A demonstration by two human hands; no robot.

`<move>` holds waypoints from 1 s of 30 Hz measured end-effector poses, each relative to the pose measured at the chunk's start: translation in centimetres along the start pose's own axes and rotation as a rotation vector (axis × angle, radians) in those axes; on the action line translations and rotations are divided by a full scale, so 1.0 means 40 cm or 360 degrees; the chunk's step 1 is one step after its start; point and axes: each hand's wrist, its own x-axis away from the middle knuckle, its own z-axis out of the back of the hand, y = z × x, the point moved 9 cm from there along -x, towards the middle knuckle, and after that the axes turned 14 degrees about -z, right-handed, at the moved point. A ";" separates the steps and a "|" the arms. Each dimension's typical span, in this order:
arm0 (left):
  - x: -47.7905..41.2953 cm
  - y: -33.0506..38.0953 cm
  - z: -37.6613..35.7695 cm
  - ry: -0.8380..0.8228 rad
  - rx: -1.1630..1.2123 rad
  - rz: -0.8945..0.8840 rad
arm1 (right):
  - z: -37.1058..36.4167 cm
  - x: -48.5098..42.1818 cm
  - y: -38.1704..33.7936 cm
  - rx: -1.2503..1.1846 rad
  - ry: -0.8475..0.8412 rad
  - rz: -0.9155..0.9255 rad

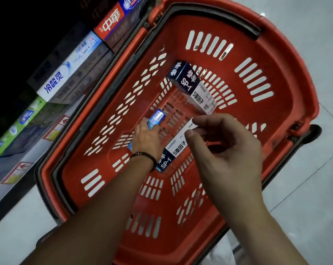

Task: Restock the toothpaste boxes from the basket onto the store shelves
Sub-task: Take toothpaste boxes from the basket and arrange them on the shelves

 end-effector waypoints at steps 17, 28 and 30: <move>0.017 -0.031 -0.037 -0.0312 -0.0214 -0.0027 | -0.018 0.004 0.017 -0.0036 -0.0092 -0.0003; 0.023 0.030 0.087 -0.0102 0.0035 -0.0207 | 0.002 0.037 -0.006 0.0027 -0.0100 -0.0047; 0.036 0.040 0.135 -0.0047 0.0125 -0.0169 | 0.010 0.053 -0.026 0.0049 -0.0108 -0.0051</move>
